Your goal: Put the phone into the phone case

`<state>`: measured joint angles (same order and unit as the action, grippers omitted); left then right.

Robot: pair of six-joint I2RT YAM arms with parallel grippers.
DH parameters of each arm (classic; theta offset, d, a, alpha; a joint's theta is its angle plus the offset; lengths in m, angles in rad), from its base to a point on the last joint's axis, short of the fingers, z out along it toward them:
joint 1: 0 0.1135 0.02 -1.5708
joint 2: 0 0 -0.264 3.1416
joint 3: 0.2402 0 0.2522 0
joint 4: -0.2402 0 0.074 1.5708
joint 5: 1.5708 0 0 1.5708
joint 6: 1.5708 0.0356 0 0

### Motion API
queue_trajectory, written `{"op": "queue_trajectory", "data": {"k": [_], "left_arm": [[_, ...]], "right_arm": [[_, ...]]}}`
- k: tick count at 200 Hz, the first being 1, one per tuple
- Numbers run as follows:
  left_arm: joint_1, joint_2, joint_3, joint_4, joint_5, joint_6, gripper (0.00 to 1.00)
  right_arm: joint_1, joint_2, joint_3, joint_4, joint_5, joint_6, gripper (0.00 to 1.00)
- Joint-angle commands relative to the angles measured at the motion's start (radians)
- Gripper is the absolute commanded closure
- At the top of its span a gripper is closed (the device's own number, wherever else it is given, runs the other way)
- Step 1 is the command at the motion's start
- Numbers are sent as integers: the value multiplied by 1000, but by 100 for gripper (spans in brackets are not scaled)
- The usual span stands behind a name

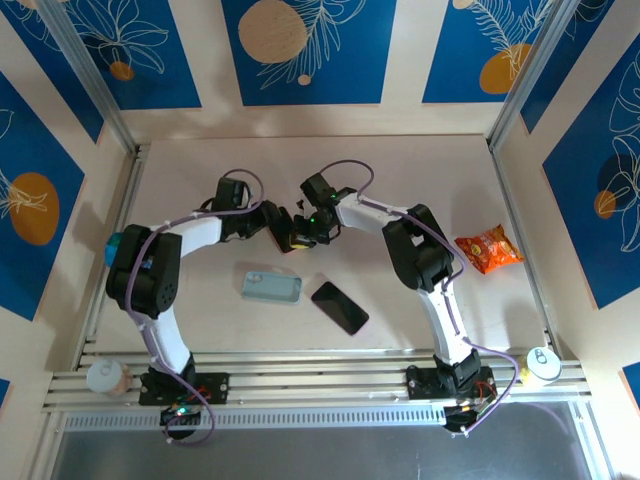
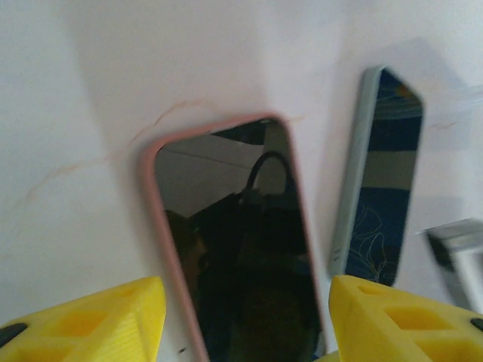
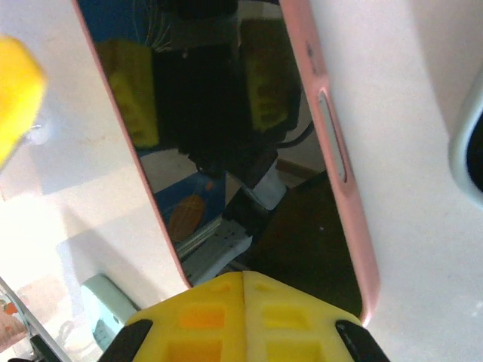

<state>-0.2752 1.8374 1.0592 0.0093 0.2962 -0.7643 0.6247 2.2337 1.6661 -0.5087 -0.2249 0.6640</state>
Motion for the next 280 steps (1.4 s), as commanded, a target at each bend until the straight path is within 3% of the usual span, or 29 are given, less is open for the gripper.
{"op": "queue_trajectory", "data": {"k": [1,156,208,280], "left_arm": [[2,-3,-15,47,18,-25,40],[-4,235,266,72,57,-33,40],[47,101,156,108,79,-51,40],[106,-193,-24,-24,55,-4,40]], "right_arm": [[6,-57,-21,-10,-41,-14,100],[14,-91,-83,24,-69,-3,100],[21,-26,-27,31,-80,18,100],[0,51,2,58,-69,51,100]]}}
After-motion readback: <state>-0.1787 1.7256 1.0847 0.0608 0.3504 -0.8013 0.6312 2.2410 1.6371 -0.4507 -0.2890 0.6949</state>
